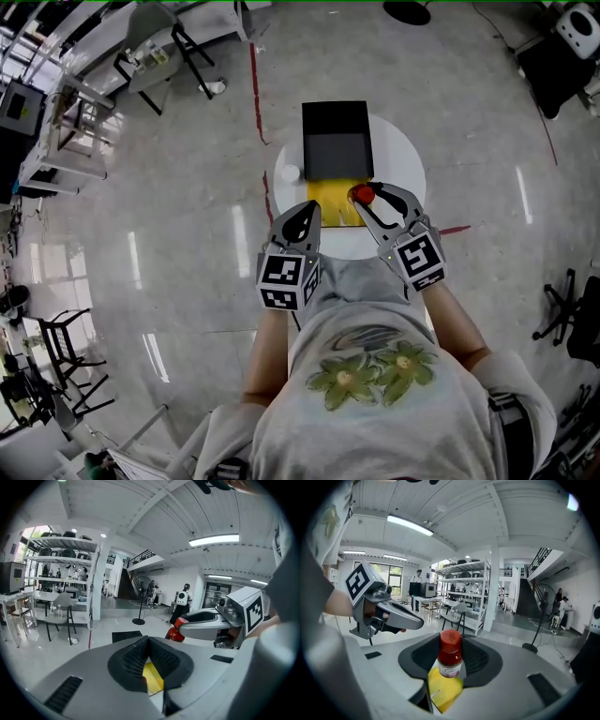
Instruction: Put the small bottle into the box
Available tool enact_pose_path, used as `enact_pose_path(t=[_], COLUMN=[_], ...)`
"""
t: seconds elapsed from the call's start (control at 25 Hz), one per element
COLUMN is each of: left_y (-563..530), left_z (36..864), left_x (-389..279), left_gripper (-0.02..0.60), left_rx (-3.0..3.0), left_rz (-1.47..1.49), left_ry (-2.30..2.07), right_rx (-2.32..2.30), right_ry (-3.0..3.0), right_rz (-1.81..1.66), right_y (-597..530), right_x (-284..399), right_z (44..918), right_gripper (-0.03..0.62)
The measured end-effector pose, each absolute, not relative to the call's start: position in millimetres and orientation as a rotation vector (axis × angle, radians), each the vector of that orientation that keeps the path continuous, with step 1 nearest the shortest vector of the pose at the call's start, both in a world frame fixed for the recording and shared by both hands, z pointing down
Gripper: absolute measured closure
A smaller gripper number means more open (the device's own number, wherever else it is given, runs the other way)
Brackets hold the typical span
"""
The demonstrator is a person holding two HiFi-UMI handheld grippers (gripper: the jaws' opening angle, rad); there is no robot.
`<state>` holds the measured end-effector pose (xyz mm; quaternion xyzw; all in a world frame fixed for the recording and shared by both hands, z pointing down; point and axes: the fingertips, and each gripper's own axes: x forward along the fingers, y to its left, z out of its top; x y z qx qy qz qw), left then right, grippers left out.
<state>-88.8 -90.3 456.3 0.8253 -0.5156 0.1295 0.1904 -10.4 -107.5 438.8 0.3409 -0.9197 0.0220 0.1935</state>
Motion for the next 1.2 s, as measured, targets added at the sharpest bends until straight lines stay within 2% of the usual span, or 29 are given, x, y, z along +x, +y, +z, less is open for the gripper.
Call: enact_pose_path(t=[1.2], left_y=[-139], left_z=[506], left_x=[-87], left_gripper=[0.581], left_rx=[2.246], left_rz=[0.448], left_ry=[-1.374], right_rx=[0.851], right_ry=[-2.46], right_rz=[0.201], right_y=[-148], right_x=[-13], right_z=[523], right_gripper=[0.447])
